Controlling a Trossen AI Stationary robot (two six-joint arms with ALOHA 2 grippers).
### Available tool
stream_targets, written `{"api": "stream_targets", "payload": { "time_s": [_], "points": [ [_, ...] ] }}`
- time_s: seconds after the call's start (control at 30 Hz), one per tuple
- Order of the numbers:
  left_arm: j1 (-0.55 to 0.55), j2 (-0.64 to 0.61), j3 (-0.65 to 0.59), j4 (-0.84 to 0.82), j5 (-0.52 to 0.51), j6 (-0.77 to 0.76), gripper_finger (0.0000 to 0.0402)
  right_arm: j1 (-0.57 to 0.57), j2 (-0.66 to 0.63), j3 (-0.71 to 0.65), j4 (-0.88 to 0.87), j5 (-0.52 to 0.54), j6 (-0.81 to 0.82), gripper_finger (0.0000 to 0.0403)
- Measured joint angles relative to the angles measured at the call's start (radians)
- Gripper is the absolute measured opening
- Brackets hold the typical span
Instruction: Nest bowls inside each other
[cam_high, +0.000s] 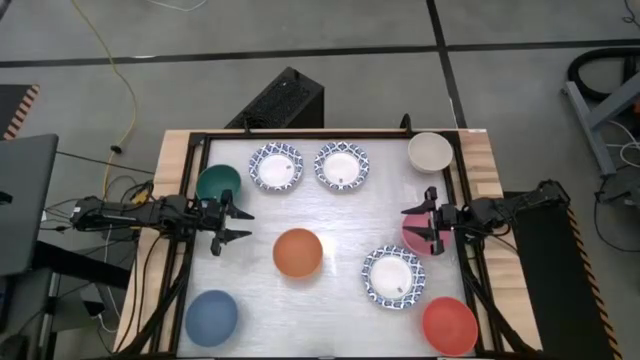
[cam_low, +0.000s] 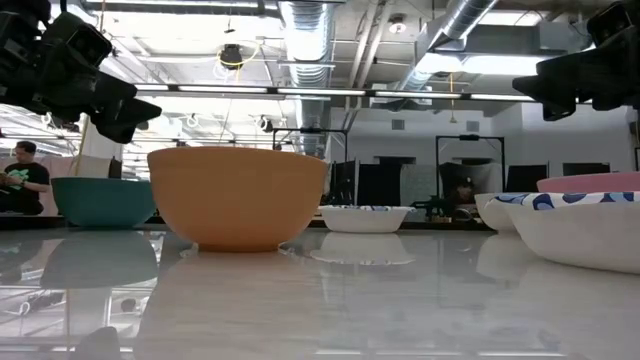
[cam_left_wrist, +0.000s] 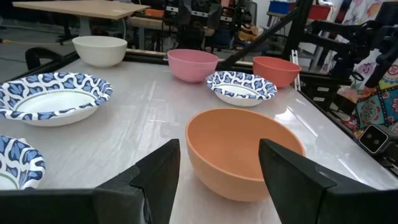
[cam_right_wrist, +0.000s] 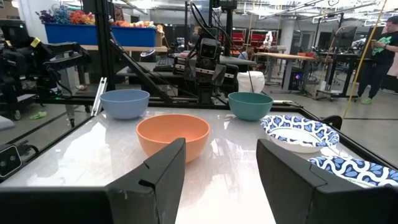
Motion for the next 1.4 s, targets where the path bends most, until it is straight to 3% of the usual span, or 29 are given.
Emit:
{"api": "stream_targets", "payload": {
  "time_s": [1.4],
  "points": [
    [0.0,0.0,0.0,0.001,-0.009,0.061,0.0208,0.0,0.0,0.0,0.0,0.0,0.0,0.0217]
  ]
}}
